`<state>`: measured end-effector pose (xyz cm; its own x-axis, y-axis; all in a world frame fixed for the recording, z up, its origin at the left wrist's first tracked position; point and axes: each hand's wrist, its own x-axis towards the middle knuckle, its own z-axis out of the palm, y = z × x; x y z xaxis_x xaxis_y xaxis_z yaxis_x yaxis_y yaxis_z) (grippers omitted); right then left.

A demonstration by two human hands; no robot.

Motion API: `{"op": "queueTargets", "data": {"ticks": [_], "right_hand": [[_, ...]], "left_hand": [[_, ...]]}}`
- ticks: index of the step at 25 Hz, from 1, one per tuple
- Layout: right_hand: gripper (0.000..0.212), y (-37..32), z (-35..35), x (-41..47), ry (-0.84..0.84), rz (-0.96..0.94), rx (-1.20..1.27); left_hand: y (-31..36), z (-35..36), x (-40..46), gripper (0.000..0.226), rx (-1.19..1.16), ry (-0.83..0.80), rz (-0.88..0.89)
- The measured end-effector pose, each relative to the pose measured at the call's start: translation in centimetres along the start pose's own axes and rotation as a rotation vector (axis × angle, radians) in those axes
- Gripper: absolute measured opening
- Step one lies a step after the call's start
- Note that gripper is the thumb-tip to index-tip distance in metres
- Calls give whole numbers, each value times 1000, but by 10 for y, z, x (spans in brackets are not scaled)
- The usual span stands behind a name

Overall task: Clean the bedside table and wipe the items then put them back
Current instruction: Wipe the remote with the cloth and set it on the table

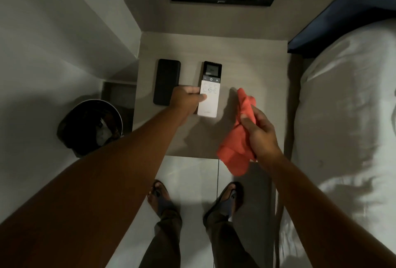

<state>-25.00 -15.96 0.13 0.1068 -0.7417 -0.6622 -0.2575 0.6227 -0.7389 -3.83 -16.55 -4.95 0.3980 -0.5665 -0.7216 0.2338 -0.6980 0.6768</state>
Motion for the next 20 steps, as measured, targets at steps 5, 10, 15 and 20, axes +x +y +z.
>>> {"op": "queueTargets", "data": {"ticks": [5,10,15,20], "right_hand": [[57,17,5,20,23,-168,-477],[71,30,16,34,-2,-161,-745],[83,16,14,29,14,-162,-802],[73,-11,-37,-2,316,-263,-521]], "left_hand": [[-8,3,-1,38,107,107,27],[1,11,-6,37,412,247,139],[7,14,-5,37,674,273,126],[24,61,-51,49,776,256,397]]}}
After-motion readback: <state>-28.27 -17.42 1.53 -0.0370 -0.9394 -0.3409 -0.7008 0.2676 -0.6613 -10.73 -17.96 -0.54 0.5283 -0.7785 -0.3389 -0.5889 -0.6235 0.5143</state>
